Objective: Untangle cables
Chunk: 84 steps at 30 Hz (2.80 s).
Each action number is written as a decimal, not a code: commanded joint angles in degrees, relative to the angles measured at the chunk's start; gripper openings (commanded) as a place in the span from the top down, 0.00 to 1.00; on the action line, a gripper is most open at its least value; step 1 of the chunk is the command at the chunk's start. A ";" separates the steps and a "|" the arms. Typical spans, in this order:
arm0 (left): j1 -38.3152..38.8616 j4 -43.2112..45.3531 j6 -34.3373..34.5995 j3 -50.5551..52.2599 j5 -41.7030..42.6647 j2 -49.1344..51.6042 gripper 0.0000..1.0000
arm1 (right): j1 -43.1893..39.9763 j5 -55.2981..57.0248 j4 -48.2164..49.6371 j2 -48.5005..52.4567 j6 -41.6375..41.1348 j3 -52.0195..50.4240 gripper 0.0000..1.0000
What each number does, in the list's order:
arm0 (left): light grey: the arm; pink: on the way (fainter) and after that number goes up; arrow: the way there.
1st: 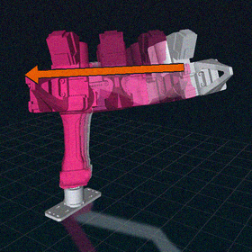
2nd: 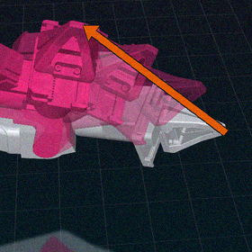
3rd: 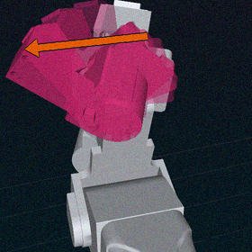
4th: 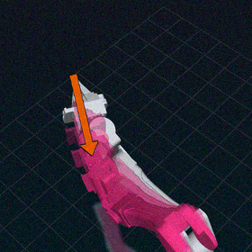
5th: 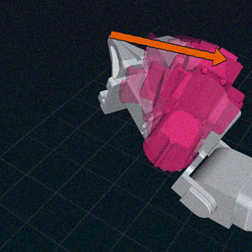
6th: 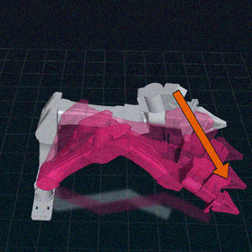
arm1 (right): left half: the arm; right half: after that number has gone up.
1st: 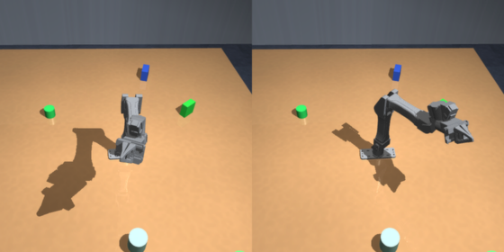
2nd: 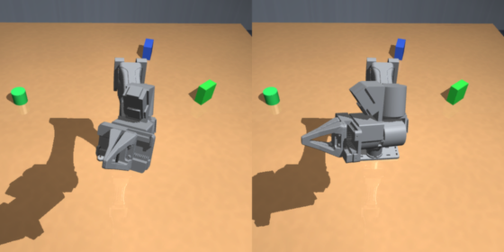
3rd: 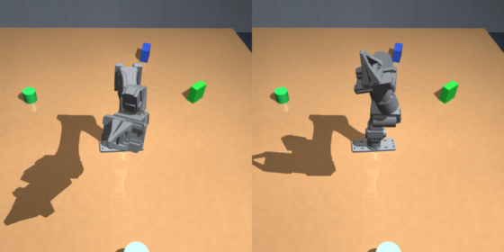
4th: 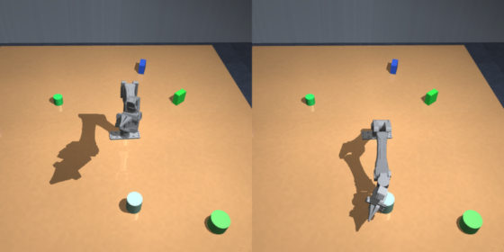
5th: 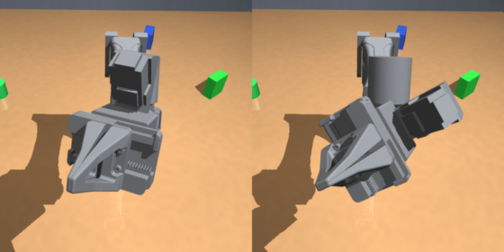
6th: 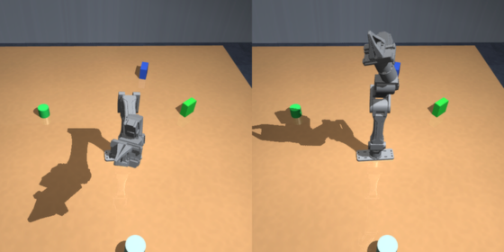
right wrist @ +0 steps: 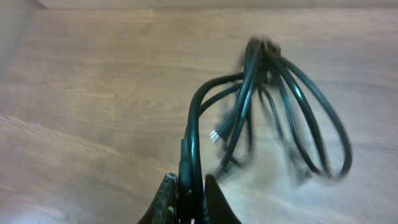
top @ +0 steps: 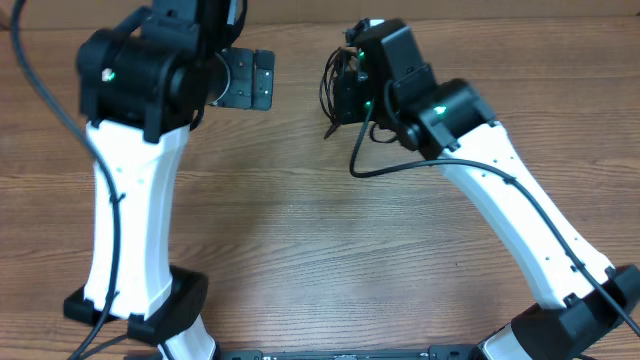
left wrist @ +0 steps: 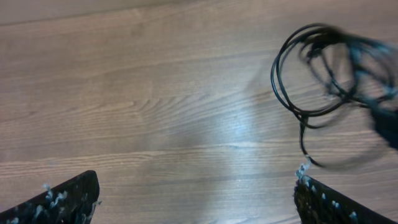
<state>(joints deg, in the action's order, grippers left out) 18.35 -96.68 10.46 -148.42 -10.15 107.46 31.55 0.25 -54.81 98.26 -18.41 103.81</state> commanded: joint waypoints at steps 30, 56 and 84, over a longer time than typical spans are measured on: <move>-0.87 3.30 -6.67 -0.46 14.56 14.60 0.00 | 0.83 22.99 -16.15 -1.64 5.55 16.59 0.00; 3.37 10.93 -20.44 -0.11 31.21 45.99 0.08 | 0.83 20.65 -23.32 -4.39 5.18 16.57 0.00; -6.67 1.49 -3.96 -17.03 32.15 18.67 0.96 | 0.83 12.52 -16.35 -3.56 5.01 16.20 0.00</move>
<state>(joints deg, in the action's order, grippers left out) 13.23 -95.77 3.60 -163.15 13.56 134.91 32.34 13.69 -71.50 95.09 -13.28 119.52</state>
